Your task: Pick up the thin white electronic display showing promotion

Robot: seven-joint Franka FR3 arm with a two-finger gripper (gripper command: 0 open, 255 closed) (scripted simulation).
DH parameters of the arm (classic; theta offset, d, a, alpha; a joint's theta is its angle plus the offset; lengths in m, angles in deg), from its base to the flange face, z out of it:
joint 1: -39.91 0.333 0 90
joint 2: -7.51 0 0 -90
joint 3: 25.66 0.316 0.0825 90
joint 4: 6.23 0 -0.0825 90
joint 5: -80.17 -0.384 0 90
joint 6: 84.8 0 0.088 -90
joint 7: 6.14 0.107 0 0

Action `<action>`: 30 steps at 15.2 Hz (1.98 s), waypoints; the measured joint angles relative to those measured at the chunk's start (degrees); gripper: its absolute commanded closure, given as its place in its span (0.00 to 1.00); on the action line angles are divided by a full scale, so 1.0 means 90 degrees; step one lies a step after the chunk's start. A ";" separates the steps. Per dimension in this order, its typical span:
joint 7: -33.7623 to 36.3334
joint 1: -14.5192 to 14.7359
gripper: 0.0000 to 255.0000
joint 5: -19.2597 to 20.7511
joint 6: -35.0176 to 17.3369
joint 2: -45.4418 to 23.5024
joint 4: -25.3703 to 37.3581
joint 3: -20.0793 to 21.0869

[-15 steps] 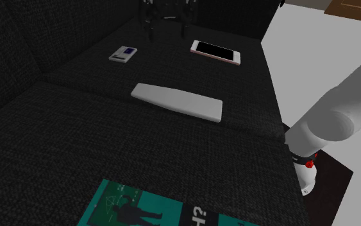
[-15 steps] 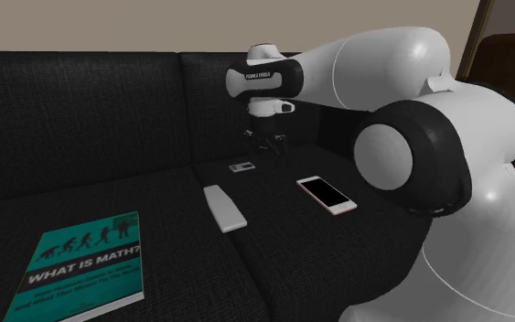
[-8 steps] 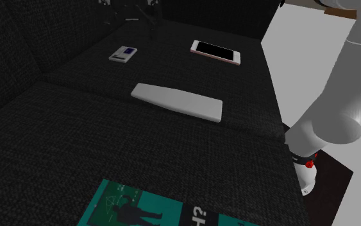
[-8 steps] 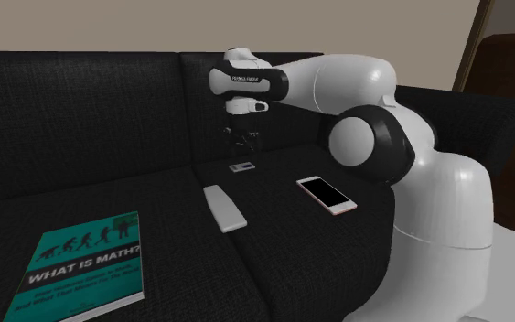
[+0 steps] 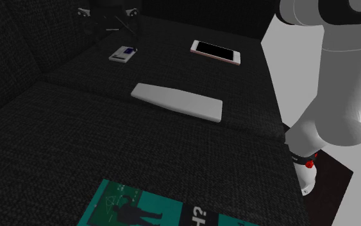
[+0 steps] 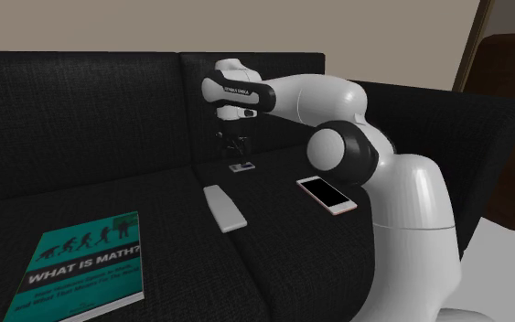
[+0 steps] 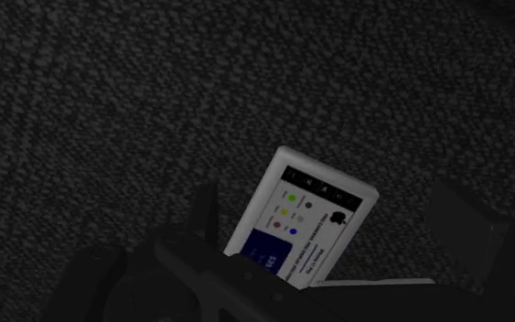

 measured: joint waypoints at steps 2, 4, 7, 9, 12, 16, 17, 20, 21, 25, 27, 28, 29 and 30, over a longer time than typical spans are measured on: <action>0.0005 -0.0085 0.00 -0.0032 -0.0200 0.0064 -0.0269 0.0009; 0.0015 -0.0103 1.00 -0.0029 -0.0310 0.0055 -0.0375 0.0006; 0.0019 -0.0109 1.00 -0.0028 -0.0352 0.0052 -0.0411 0.0005; 0.0020 -0.0109 1.00 -0.0029 -0.0356 0.0054 -0.0414 0.0007; 0.0019 -0.0110 1.00 -0.0029 -0.0356 0.0054 -0.0416 0.0006; 0.0013 -0.0080 1.00 -0.0021 -0.0252 0.0040 -0.0295 0.0004; 0.0012 -0.0044 1.00 -0.0010 -0.0154 0.0018 -0.0173 0.0002; -0.0007 0.0068 1.00 0.0031 0.0152 -0.0061 0.0223 -0.0012; -0.0006 0.0132 1.00 0.0062 0.0260 -0.0121 0.0394 -0.0022; -0.0057 0.0379 1.00 0.0183 0.0769 -0.0351 0.1158 -0.0075; -0.0066 0.0543 1.00 0.0251 0.1046 -0.0473 0.1573 -0.0103; -0.0087 0.0672 1.00 0.0317 0.1228 -0.0600 0.1898 -0.0136; -0.0104 0.0741 1.00 0.0347 0.1366 -0.0650 0.2096 -0.0153; -0.0118 0.0794 1.00 0.0370 0.1460 -0.0691 0.2240 -0.0167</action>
